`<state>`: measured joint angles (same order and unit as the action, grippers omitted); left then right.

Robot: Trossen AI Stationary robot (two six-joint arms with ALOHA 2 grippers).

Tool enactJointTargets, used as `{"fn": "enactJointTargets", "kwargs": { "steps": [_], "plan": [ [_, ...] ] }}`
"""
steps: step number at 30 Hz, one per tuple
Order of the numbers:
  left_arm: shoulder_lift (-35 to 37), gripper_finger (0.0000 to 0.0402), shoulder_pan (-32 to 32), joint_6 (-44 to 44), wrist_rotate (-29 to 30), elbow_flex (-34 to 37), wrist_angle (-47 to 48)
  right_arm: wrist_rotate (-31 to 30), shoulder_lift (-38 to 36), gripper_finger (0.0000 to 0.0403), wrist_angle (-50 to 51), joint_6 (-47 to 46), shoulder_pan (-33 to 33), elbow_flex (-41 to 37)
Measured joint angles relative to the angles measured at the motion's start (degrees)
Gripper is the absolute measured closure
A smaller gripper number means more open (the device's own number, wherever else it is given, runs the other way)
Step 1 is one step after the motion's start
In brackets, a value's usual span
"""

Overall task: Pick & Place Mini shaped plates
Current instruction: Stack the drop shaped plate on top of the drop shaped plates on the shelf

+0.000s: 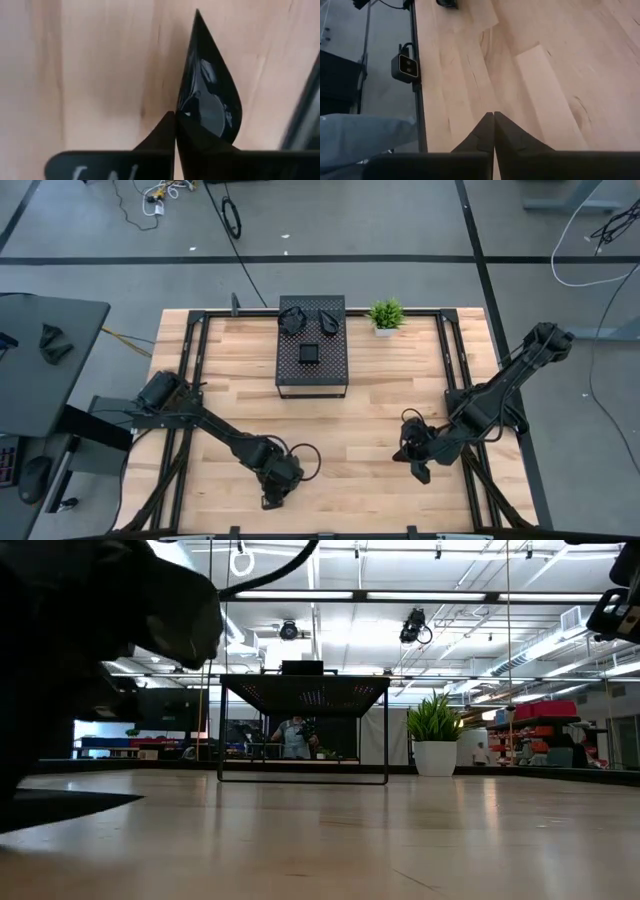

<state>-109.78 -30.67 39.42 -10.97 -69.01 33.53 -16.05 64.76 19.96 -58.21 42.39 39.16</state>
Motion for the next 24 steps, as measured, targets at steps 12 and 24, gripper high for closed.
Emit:
{"fn": "enactJointTargets", "kwargs": {
  "steps": [12,24],
  "plan": [
    [9.2,0.0396,5.1,29.6,19.0,-0.1,-9.6,-3.6,-4.6,0.0392,-1.0,-2.8,-2.6,0.0],
    [12.5,0.0400,19.7,24.1,32.2,-14.2,-7.3,-4.0,-4.6,0.0392,-4.3,-0.3,-8.6,0.0]
  ]
}}
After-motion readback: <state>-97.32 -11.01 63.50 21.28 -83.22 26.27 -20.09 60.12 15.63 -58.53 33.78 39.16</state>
